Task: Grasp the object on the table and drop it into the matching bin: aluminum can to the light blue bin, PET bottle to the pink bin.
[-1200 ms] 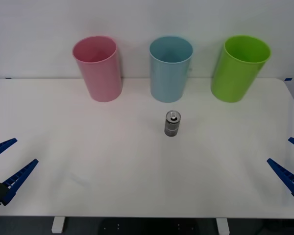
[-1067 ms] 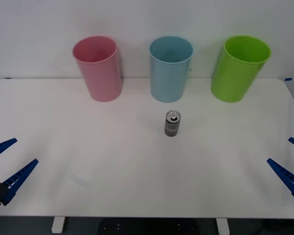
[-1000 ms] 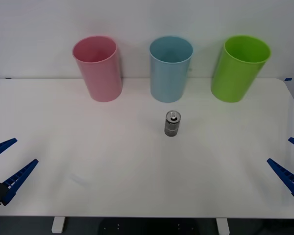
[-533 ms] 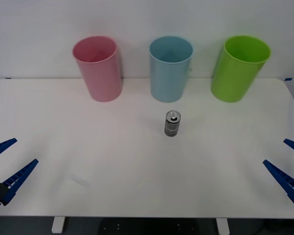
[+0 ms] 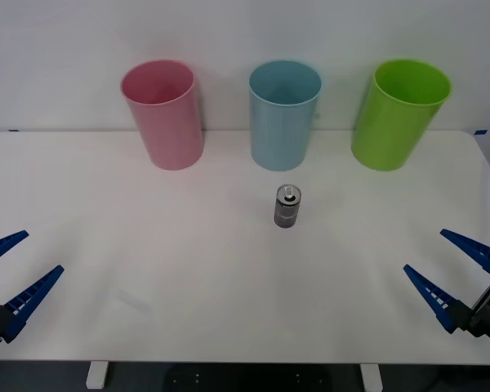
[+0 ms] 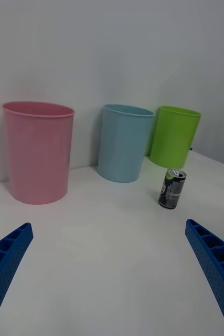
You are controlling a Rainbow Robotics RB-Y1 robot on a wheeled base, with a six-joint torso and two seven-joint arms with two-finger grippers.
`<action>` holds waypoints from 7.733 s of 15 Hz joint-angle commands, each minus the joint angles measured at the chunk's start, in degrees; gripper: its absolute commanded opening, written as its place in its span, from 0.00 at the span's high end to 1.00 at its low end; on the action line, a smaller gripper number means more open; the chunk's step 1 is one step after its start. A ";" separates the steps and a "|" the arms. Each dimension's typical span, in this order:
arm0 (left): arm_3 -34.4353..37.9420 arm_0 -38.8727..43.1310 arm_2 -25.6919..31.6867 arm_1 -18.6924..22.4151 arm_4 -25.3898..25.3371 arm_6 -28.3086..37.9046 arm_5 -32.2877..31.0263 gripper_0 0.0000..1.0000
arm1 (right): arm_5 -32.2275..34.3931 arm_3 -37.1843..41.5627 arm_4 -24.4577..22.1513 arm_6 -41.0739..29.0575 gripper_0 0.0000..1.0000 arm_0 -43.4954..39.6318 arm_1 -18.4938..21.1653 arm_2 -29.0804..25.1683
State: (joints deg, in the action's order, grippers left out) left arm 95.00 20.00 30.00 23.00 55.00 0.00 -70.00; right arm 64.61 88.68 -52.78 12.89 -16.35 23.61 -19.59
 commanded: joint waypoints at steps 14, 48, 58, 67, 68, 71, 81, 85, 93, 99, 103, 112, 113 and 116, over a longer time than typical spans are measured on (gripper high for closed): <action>0.00 0.00 0.00 0.00 0.00 0.00 0.00 0.00 | -23.92 -4.13 -1.71 8.29 0.00 9.50 -3.04 20.21; 0.00 0.00 0.00 0.00 0.00 0.00 0.00 0.00 | -37.80 -32.69 -5.84 17.87 0.00 35.69 -17.02 25.92; 0.00 0.00 0.00 0.00 0.00 0.00 0.00 0.00 | -37.10 -32.61 -5.76 17.25 1.00 35.69 -17.02 25.39; 0.00 0.00 0.00 0.00 0.00 0.00 0.00 0.00 | -32.00 -22.32 -6.99 11.19 1.00 29.27 -12.54 23.11; 0.00 0.00 0.00 0.00 0.00 0.00 0.00 0.00 | -32.00 -19.42 -7.16 9.25 1.00 27.60 -11.66 23.37; 0.00 0.00 0.00 0.00 0.00 0.00 0.00 0.00 | -32.44 -10.37 -7.16 2.93 1.00 23.03 -8.85 24.16; 0.00 0.00 0.00 0.00 0.00 0.00 0.00 0.00 | -32.53 6.86 -8.13 -16.59 1.00 20.92 -2.17 23.37; 0.00 0.00 0.00 0.00 0.00 0.00 0.00 0.00 | -32.71 9.32 -9.36 -22.83 1.00 24.70 0.91 22.58; 0.00 0.00 0.00 0.00 0.00 0.00 0.00 0.00 | -32.62 2.90 -12.17 -29.24 1.00 37.18 3.72 22.76; 0.00 0.00 0.00 0.00 0.00 0.00 0.00 0.00 | -32.36 -13.27 -16.83 -29.33 1.00 51.77 0.73 22.58; 0.00 0.00 0.00 0.00 0.00 0.00 0.00 0.00 | -33.94 -23.82 -20.43 -28.36 1.00 59.95 -2.96 21.26; 0.00 0.00 0.00 0.00 0.00 0.00 0.00 0.00 | -46.86 -37.70 -26.59 -25.37 1.00 70.32 -11.57 19.42; 0.00 0.00 0.00 0.00 0.00 0.00 0.00 0.00 | -48.35 -39.11 -26.59 -24.67 1.00 71.37 -12.10 19.42; 0.00 0.00 0.00 0.00 0.00 0.00 0.00 0.00 | -49.41 -40.34 -26.59 -23.62 1.00 72.25 -12.62 19.42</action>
State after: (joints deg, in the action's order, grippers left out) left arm 95.00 20.00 30.00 23.00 55.00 0.00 -70.00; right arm 15.25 48.40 -79.43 -10.87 55.86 11.07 -0.18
